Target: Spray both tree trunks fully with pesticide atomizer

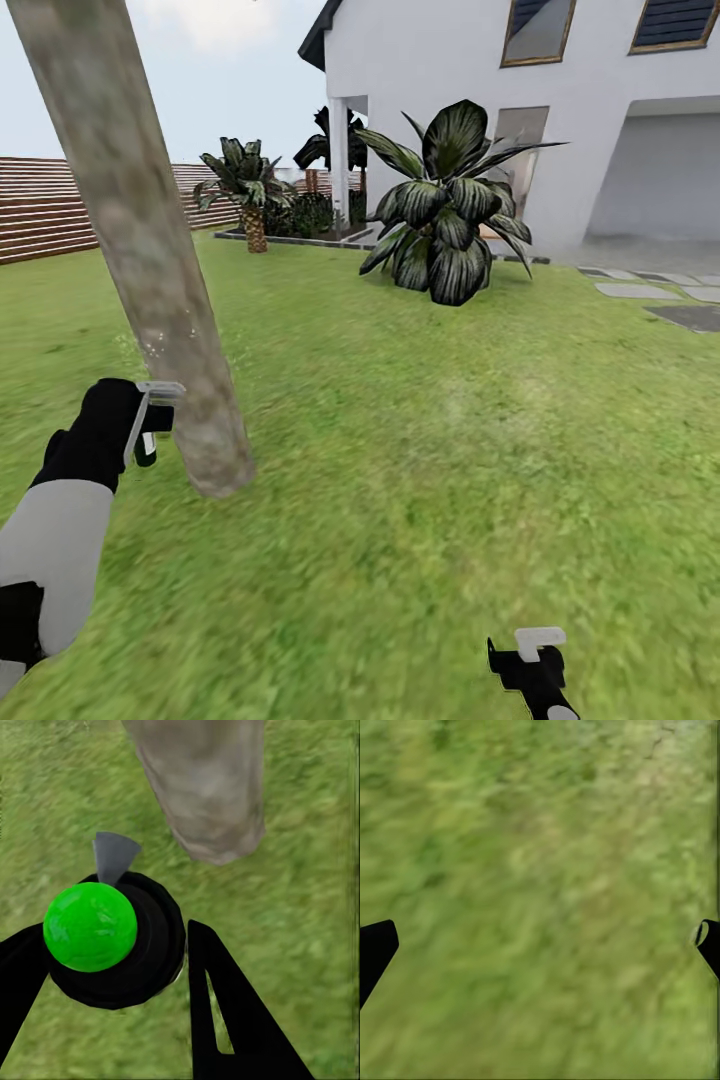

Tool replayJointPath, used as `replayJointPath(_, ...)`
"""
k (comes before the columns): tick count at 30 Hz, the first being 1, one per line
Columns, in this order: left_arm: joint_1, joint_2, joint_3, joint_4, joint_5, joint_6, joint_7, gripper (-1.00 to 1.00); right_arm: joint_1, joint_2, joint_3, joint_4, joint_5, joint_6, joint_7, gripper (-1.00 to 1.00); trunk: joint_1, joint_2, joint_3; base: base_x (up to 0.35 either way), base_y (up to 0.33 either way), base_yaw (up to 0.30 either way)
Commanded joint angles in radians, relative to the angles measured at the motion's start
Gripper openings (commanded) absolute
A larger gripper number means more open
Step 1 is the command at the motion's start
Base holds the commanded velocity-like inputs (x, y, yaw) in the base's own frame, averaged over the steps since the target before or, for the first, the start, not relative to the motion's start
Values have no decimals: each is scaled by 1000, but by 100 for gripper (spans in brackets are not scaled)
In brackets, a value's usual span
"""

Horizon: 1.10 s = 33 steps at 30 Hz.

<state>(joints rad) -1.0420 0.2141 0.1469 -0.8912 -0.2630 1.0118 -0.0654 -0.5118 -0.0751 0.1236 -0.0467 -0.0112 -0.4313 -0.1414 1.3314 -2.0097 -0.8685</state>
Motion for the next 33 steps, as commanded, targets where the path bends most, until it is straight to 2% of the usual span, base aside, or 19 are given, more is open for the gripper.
replayJointPath(1, -26, -1, 0, 0, -8, 5, -6, -100, -1, 0, 8, 0, -1, -1, -6, 100, 0, 0, -1, 194, -232, 0)
replayJointPath(3, -47, -5, -1, -2, -8, 7, -7, -100, -1, 0, 8, 0, -1, -1, -6, 100, 0, 0, -1, 150, -241, 0)
replayJointPath(12, -40, -5, 2, -1, -10, 2, -6, -100, -1, 0, 8, 0, -1, -1, -6, 100, 0, 0, -1, 19, -270, 1)
replayJointPath(16, -33, 0, 3, 2, -10, 2, -5, -100, -1, 0, 8, 0, -1, -1, -6, 100, 0, 0, 0, 0, -274, 207)
replayJointPath(19, -18, 17, 9, 3, -10, 1, -2, -100, -1, 0, 8, 0, -1, -1, -6, 100, 0, 0, 2, 0, -274, 257)
replayJointPath(21, -8, 50, 12, 3, -10, 1, 7, -100, -1, 0, 8, 0, -1, -1, -6, 100, 0, 0, 3, 0, -274, 260)
replayJointPath(23, -5, 62, 9, 3, -10, 2, 9, -100, -1, 0, 8, 0, -1, -1, -6, 100, 0, 0, 4, 10, -274, 261)
replayJointPath(29, -4, 41, 2, 3, -10, 2, 12, -100, -1, 0, 8, 0, -1, -1, -6, 100, 0, 0, 6, 178, -221, 145)
replayJointPath(33, -4, 38, 2, 3, -10, 2, 12, -100, -1, -1, 8, 1, -1, -1, -6, 100, 0, 0, 6, 274, -165, 5)
